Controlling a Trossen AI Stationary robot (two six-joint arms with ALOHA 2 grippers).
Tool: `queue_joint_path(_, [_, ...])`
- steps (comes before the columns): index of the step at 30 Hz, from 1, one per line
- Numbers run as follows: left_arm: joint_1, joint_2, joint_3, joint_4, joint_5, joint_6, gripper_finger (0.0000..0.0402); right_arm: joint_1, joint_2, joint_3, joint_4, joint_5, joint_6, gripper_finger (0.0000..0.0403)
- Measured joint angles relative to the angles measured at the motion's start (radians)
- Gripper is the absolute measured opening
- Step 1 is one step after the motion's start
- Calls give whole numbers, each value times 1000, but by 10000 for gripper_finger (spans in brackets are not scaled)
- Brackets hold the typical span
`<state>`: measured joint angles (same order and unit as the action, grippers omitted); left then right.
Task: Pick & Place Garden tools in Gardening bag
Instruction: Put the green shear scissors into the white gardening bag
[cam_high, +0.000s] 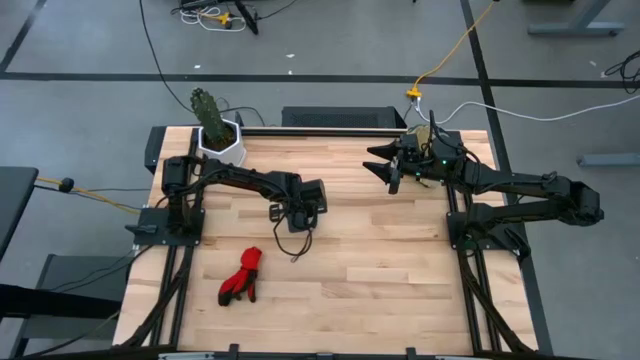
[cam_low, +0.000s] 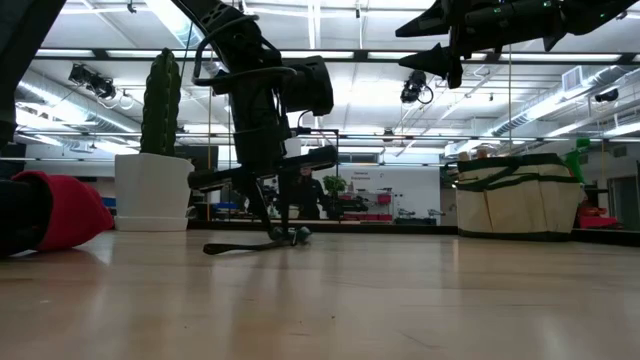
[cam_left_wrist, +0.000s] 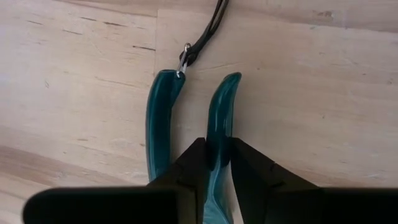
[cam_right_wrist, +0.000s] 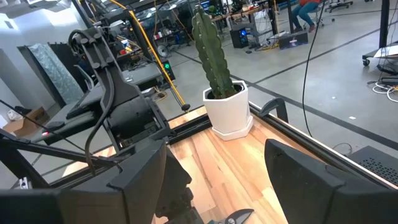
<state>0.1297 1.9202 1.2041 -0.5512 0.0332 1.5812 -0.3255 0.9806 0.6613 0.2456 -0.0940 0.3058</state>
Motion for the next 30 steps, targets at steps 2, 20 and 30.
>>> queue_joint_path(2, [-6, 0, 0, 0, -2, 0, 61, 0, 0, 0, 0, 0, 0, 276])
queue_joint_path(20, [-59, -3, 0, -9, -67, -52, 54, 0, 0, 0, 1, 0, 0, 276])
queue_joint_path(30, [-55, -3, 149, -215, -13, -135, 54, 0, 0, 0, 16, 0, 0, 276])
